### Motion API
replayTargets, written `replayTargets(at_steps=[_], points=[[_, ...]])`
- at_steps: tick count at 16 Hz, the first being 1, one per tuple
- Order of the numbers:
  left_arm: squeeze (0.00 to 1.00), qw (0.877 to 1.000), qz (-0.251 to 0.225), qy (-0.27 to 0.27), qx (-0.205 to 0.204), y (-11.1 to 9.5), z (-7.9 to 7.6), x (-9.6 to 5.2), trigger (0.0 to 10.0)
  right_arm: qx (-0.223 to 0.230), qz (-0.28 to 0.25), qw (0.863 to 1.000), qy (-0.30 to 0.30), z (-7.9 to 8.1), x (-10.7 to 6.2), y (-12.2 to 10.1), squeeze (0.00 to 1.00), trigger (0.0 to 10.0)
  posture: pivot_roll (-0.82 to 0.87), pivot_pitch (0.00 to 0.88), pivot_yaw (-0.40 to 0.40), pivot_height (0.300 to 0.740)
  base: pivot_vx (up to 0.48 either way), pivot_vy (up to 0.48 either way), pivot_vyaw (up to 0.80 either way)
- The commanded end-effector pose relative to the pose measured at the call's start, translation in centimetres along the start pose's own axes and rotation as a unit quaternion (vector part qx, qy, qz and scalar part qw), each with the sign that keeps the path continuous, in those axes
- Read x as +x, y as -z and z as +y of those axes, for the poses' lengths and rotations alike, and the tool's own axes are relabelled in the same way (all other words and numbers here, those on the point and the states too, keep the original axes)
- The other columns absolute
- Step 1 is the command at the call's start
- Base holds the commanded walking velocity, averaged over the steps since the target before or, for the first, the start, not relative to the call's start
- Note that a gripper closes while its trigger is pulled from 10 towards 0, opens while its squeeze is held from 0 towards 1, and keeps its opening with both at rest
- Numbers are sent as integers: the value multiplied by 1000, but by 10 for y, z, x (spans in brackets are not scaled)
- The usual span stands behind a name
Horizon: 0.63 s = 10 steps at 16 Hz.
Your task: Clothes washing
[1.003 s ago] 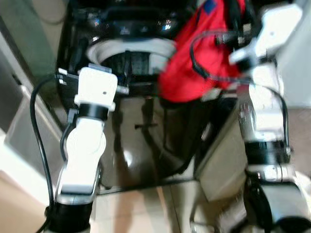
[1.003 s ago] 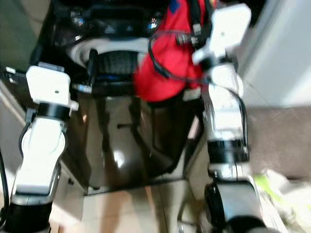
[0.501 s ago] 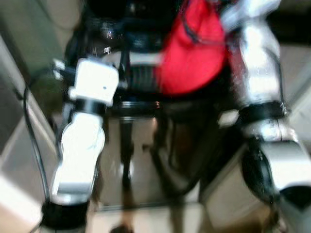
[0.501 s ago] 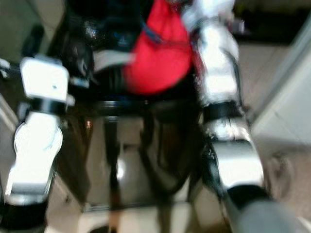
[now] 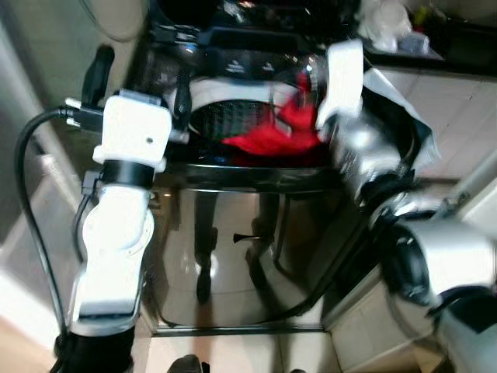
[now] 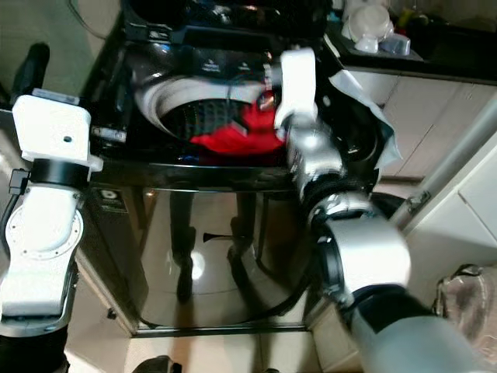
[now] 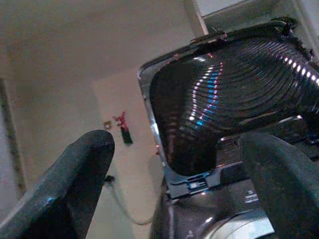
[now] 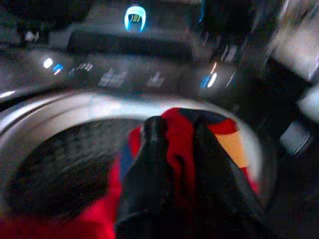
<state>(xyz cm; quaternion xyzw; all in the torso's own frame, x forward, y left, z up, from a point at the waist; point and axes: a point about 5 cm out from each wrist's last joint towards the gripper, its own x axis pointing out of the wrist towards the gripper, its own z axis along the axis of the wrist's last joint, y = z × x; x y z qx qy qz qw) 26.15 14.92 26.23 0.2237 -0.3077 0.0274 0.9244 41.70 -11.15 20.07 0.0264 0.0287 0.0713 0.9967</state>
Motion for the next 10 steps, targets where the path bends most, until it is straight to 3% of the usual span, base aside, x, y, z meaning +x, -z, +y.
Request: replayTargets(at_steps=[1, 3, 5, 6, 7, 8, 10], points=[[0, 1000, 3, 2, 2, -2, 2, -2, 10000, 52, 14, 999, 8, -3, 0, 3, 1000, 10000, 173, 20, -69, 740, 0, 0, 0], [0, 999, 35, 14, -14, 9, -4, -4, 10000, 51, -8, 999, -11, 8, 2, -5, 1000, 10000, 118, 19, -43, 740, 0, 0, 0], [0, 993, 96, 16, -64, 28, -13, -8, 10000, 102, -11, 995, -3, 8, 3, -10, 1000, 10000, 75, 17, -25, 740, 0, 0, 0], [0, 990, 125, 35, -51, 38, -22, -10, 10000, 83, -35, 996, -2, 6, 3, -19, 1000, 10000, 77, 14, -35, 740, 0, 0, 0], [0, 987, 154, 35, -38, 48, -25, -17, 10000, -31, -118, 992, -8, 7, -1, -34, 0, 10000, 91, 10, -55, 740, 0, 0, 0], [0, 986, 157, 29, -44, 50, -24, -21, 10000, -74, -166, 983, -13, 9, -7, -36, 0, 10000, 95, 2, -64, 740, 0, 0, 0], [0, 987, 157, 31, -22, 51, -24, -27, 10000, -79, -233, 969, -10, -2, -39, -20, 0, 10000, 112, 0, -105, 740, 0, 0, 0]])
